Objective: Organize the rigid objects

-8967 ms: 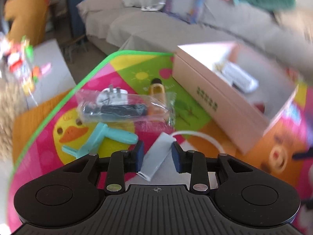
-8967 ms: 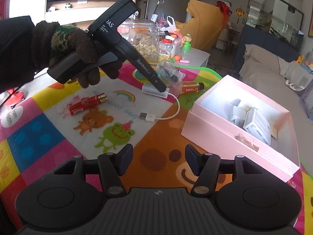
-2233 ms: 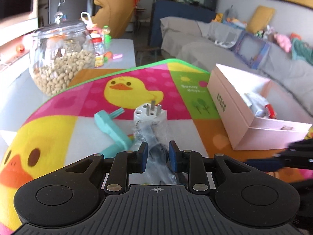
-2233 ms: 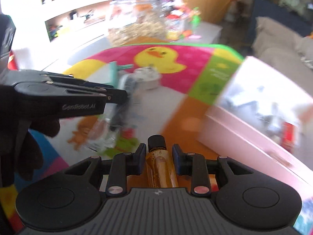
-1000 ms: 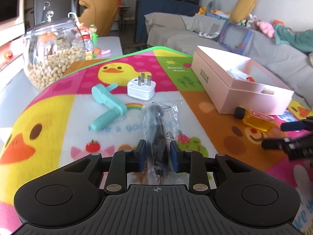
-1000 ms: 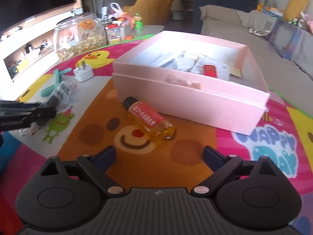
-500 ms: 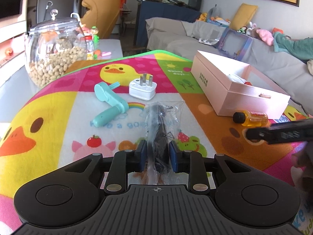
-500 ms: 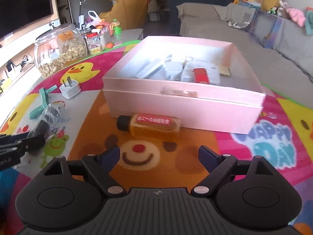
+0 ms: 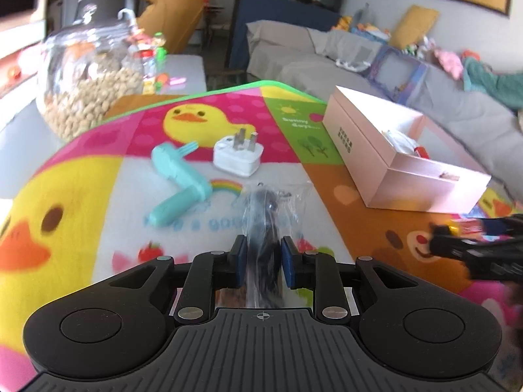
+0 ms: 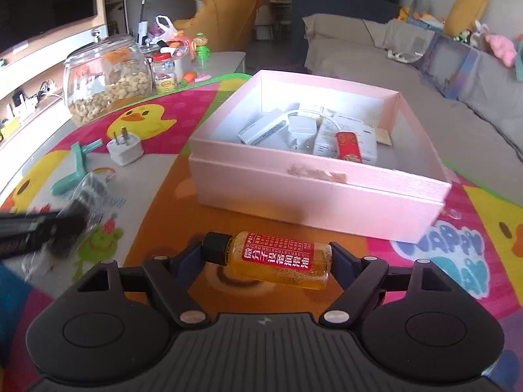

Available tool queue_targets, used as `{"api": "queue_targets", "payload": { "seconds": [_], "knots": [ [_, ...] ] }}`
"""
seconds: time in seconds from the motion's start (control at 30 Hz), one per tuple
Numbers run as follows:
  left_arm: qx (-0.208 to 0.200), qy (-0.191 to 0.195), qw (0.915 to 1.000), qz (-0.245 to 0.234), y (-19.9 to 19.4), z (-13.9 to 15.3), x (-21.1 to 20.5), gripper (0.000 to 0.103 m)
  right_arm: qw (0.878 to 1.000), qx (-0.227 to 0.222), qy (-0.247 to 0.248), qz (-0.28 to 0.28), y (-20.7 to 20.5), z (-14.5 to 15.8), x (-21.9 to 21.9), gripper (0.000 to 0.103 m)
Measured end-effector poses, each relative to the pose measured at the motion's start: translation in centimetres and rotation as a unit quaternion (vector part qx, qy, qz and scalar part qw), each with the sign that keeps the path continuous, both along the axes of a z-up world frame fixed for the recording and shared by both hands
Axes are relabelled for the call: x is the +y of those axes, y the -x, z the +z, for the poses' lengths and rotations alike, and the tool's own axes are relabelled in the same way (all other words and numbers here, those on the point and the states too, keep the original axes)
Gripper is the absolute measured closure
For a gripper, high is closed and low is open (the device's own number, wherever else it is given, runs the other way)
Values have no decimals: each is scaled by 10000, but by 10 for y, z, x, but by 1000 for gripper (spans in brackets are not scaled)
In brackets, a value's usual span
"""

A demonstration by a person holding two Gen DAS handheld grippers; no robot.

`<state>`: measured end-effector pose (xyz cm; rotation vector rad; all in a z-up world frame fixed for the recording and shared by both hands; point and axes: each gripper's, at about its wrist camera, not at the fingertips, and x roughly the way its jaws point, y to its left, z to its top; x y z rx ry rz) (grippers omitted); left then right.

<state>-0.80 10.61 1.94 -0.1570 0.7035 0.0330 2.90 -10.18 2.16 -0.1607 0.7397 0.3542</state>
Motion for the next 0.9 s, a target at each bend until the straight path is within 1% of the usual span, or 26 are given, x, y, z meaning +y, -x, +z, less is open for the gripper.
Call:
{"api": "queue_targets", "payload": {
  "seconds": [0.07,0.1,0.17,0.23,0.33,0.47,0.53,0.63,0.7,0.77,0.83,0.87,0.9],
  "knots": [
    [61,-265,9996,-59,-12,-1,-5,77,10000,-51,-7,-42,8,4,-11,22],
    [90,-330,9994,-72,-16,-1,-6,78,9999,-75,-26,-73,12,6,-18,22],
    [128,-305,9993,-161,-20,2,-7,80,9998,-156,-70,-128,18,10,-29,22],
    [152,-267,9988,-373,-16,4,-10,80,9994,-287,-89,-152,26,14,-38,22],
    [178,-578,9952,-765,3,10,-23,80,9986,-502,-80,-149,38,18,-48,22],
    [283,-660,9876,-1399,39,26,-42,80,9975,-671,-124,-163,49,23,-58,22],
    [223,-703,9832,-1668,54,40,-52,80,9972,-687,-227,-176,54,25,-64,22],
    [-42,-737,9783,-1936,61,69,-67,80,9964,-760,-355,-153,64,30,-71,22],
    [-315,-806,9754,-2030,55,91,-76,80,9953,-874,-386,-126,72,33,-75,22],
    [-637,-938,9724,-2037,40,112,-87,80,9943,-992,-366,-100,79,34,-76,22],
    [-989,-991,9707,-1951,20,131,-97,80,9938,-1060,-330,-103,81,33,-76,22],
    [-1153,-956,9705,-1888,9,140,-102,80,9937,-1069,-330,-115,81,33,-77,22],
    [-1306,-823,9711,-1819,-4,147,-105,80,9936,-1073,-340,-123,81,33,-78,22]
  ]
}}
